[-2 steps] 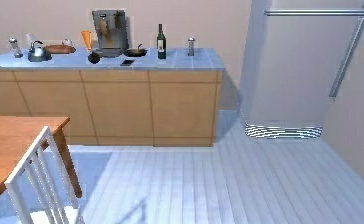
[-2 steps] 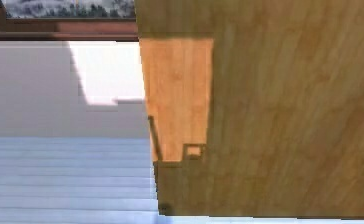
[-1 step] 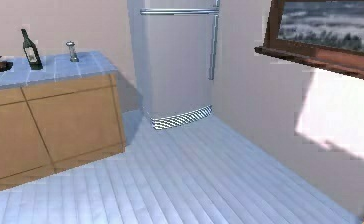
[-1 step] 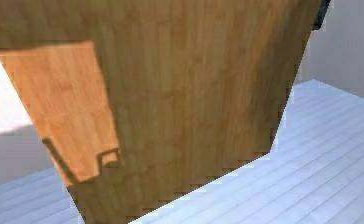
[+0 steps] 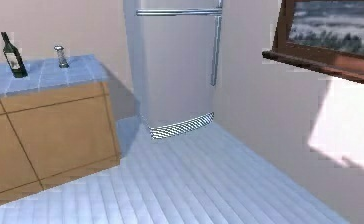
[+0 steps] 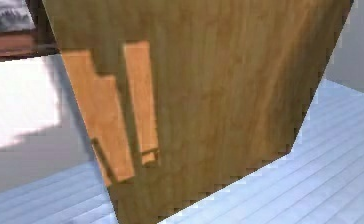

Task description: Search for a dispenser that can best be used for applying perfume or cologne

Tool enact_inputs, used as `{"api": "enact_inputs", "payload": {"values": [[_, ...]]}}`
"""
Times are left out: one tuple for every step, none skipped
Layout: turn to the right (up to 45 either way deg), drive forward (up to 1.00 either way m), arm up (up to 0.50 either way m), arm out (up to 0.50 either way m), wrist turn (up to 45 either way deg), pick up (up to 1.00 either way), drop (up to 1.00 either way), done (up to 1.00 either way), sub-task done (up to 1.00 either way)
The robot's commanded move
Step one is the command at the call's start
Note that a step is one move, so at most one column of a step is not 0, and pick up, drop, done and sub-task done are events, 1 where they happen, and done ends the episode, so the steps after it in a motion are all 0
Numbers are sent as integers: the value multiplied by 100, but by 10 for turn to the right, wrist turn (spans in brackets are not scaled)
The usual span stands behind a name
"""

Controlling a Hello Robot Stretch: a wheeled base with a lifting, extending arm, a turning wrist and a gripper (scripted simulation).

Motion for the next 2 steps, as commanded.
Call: {"api": "enact_inputs", "payload": {"values": [[450, 0, 0, 0, 0, 0, 0, 0, 0], [150, 0, 0, 0, 0, 0, 0, 0, 0]]}}
